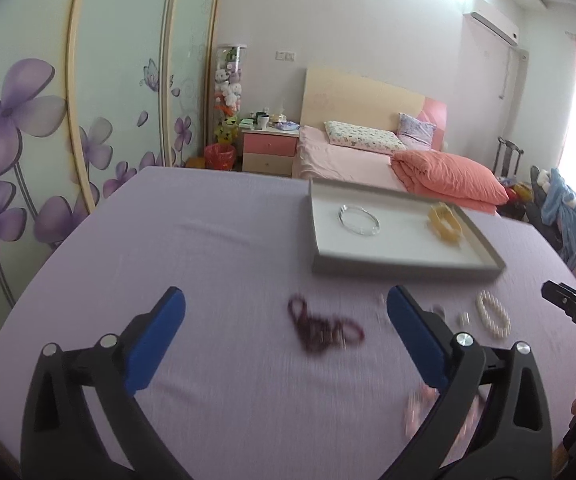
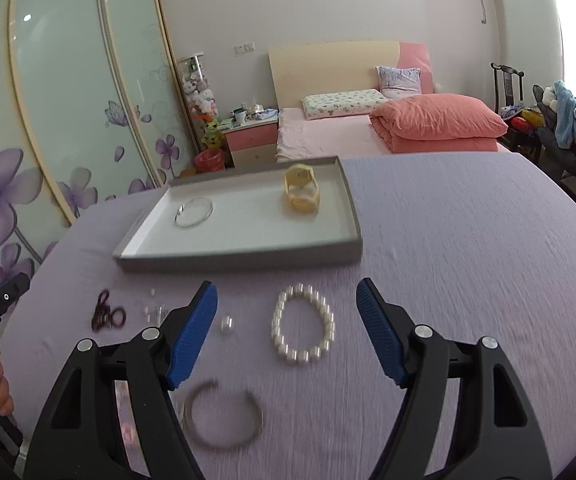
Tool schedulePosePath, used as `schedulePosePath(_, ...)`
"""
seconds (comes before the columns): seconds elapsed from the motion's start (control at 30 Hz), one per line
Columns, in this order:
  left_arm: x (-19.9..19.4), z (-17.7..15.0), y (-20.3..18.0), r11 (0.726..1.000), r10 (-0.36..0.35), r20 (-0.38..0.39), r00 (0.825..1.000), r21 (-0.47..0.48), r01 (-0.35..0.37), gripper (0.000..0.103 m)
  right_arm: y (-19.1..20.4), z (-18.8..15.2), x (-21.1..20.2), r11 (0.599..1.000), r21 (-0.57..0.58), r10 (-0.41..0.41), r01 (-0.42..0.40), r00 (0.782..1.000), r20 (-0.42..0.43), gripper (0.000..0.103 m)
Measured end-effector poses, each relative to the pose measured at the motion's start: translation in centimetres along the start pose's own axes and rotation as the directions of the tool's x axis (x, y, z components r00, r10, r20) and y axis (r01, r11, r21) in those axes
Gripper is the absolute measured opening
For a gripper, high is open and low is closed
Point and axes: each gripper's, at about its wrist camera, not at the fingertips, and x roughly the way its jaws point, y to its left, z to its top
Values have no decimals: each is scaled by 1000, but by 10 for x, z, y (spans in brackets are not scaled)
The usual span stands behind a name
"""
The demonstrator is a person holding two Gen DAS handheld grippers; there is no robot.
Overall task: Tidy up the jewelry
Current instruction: 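Withdraw both open tools from the tray back toward the jewelry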
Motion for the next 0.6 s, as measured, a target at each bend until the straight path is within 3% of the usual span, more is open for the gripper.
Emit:
schedulePosePath(0.27, -27, -43, -18, 996, -36, 11, 999, 77, 35, 101, 18, -63, 1, 1000, 20, -7, 9, 996, -91, 73)
schedulePosePath(0.4, -29, -47, -24, 994, -51, 11, 999, 99, 50, 101, 30, -76, 5, 1000, 8, -3, 4, 993, -121, 78)
schedulePosePath(0.6, -31, -52, -27, 992, -74, 7, 997, 102, 73, 101, 39, -90, 4, 997, -51, -58, 52, 991, -124, 79)
